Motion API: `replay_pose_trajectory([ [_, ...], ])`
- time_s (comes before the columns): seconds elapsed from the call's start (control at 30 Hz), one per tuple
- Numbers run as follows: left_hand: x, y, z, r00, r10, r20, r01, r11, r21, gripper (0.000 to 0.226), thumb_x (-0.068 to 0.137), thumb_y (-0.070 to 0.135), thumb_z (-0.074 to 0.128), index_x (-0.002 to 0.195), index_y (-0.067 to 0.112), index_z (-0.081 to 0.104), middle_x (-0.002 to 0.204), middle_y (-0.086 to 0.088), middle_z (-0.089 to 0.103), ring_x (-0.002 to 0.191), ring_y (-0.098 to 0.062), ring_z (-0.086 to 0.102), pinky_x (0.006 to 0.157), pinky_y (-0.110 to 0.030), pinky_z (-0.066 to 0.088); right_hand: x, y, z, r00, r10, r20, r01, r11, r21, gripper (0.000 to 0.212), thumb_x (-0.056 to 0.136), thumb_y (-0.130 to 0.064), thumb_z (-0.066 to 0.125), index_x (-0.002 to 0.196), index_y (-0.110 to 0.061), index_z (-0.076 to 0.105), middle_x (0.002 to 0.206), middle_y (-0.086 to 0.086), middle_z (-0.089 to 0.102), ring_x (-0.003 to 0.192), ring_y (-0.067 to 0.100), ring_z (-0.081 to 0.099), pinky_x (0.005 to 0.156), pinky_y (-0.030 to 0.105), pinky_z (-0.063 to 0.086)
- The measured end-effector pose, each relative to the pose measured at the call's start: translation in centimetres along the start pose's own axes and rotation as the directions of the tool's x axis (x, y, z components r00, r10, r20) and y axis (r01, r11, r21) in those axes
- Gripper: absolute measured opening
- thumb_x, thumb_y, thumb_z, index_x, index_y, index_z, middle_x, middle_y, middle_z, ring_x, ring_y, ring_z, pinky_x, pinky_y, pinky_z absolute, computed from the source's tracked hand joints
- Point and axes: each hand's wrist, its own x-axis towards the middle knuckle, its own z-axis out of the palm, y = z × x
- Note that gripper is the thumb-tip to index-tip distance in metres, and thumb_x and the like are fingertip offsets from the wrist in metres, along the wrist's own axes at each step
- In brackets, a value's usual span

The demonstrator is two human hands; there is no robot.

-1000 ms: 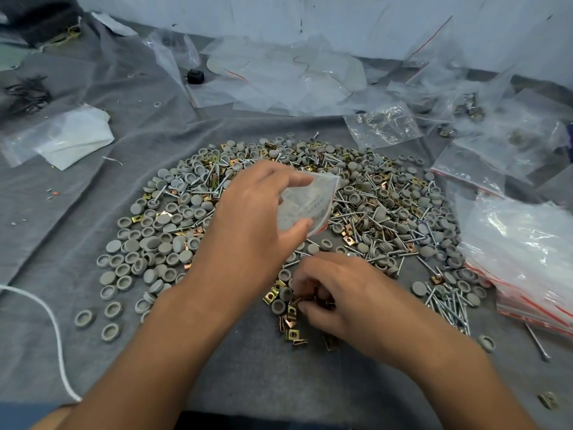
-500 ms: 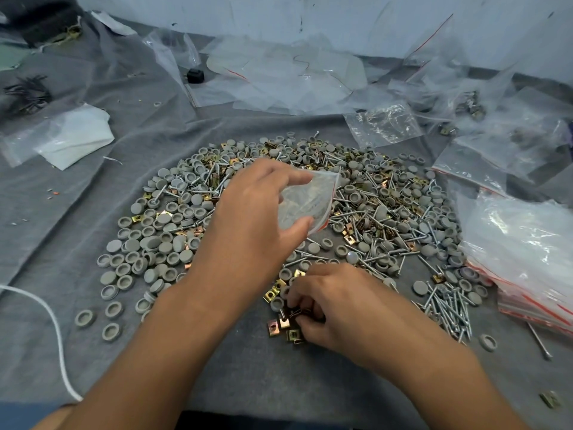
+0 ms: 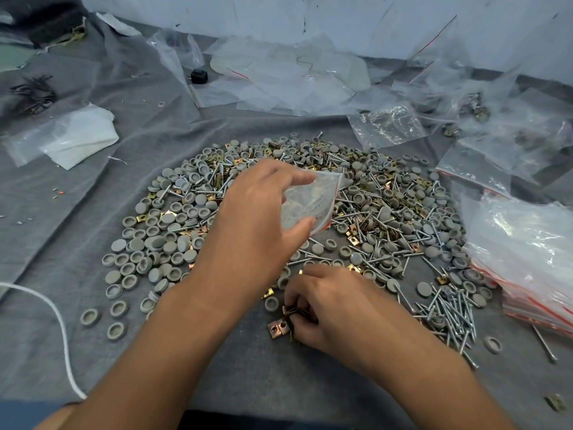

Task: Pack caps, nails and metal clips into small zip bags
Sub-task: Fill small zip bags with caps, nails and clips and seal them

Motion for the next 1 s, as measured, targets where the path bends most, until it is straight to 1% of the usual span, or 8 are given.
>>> replay_pose_trajectory([
  [0.17,0.0,0.1,-0.1,1.000,-0.001,0.006,0.002,1.000,-0.012,0.051,0.078,0.024,0.083,0.126,0.028,0.064,0.113,0.019,0.054,0.088,0.004,0.048,0.084,0.003,0.031,-0.1,0.8,-0.8,0.998,-0.032,-0.047,0.036,0.996,0.083,0.008,0.087,-0.030,0.066,0.095,-0.029,0.066,0.091,-0.014,0.055,0.085,0.012,0.061,0.079,0.035,0.054],
  [0.27,0.0,0.0,-0.1,1.000,-0.004,0.019,0.004,1.000,-0.005,0.052,0.078,0.027,0.082,0.127,0.030,0.062,0.114,0.021,0.052,0.089,0.009,0.047,0.085,0.004,0.031,-0.6,2.0,-2.5,0.972,-0.028,-0.234,0.070,0.983,0.171,0.009,0.085,-0.020,0.074,0.087,-0.026,0.068,0.082,-0.015,0.059,0.076,0.005,0.058,0.072,0.019,0.050],
  [0.33,0.0,0.0,0.0,1.000,-0.009,0.028,0.009,1.000,0.002,0.053,0.078,0.029,0.081,0.128,0.032,0.061,0.114,0.023,0.050,0.088,0.005,0.048,0.085,0.003,0.033,-1.0,2.2,-3.6,0.888,0.006,-0.460,0.113,0.966,0.231,0.011,0.085,-0.014,0.077,0.088,-0.022,0.070,0.081,-0.016,0.063,0.075,0.002,0.060,0.068,0.009,0.045],
  [0.43,0.0,0.4,0.2,0.998,0.003,0.057,-0.004,1.000,0.010,0.056,0.077,0.033,0.080,0.129,0.033,0.059,0.114,0.026,0.047,0.092,0.003,0.047,0.082,-0.005,0.039,-0.8,2.0,-4.1,0.708,0.084,-0.701,0.148,0.953,0.264,0.015,0.087,-0.014,0.079,0.094,-0.020,0.068,0.085,-0.015,0.066,0.076,0.002,0.063,0.068,0.008,0.046],
  [0.6,-0.1,0.8,0.9,0.996,0.032,0.083,-0.033,0.999,0.004,0.058,0.077,0.037,0.079,0.130,0.030,0.060,0.116,0.024,0.048,0.095,0.003,0.043,0.085,-0.009,0.035,0.0,1.7,-3.3,0.620,0.063,-0.782,0.032,0.994,0.106,0.015,0.085,-0.015,0.083,0.095,-0.014,0.071,0.088,-0.006,0.067,0.078,0.002,0.059,0.074,0.003,0.039],
  [0.77,-0.1,0.7,0.9,0.997,0.024,0.075,-0.023,1.000,-0.004,0.055,0.079,0.038,0.078,0.131,0.030,0.060,0.118,0.021,0.050,0.096,0.001,0.045,0.088,-0.016,0.036,0.0,1.2,-3.4,0.418,-0.065,-0.906,0.141,0.990,-0.007,0.013,0.089,-0.014,0.081,0.090,-0.005,0.072,0.087,-0.001,0.069,0.081,-0.003,0.054,0.080,0.004,0.040],
  [0.93,-0.1,0.8,0.8,0.996,0.030,0.083,-0.029,1.000,-0.011,0.054,0.079,0.038,0.077,0.130,0.030,0.060,0.117,0.021,0.051,0.097,0.001,0.045,0.091,-0.019,0.036,0.7,1.3,-2.9,0.513,-0.090,-0.854,0.106,0.994,-0.041,0.011,0.090,-0.016,0.078,0.096,-0.008,0.076,0.096,-0.001,0.075,0.089,0.018,0.067,0.084,0.018,0.047],
  [1.0,-0.1,0.8,0.7,0.997,0.022,0.069,-0.022,1.000,-0.010,0.057,0.079,0.039,0.078,0.131,0.030,0.059,0.119,0.021,0.051,0.098,0.000,0.046,0.093,-0.020,0.040,0.6,1.3,-3.2,0.523,-0.072,-0.849,0.108,0.994,-0.018,0.006,0.091,-0.014,0.078,0.094,-0.011,0.075,0.093,-0.004,0.074,0.085,0.015,0.063,0.082,0.015,0.042],
])
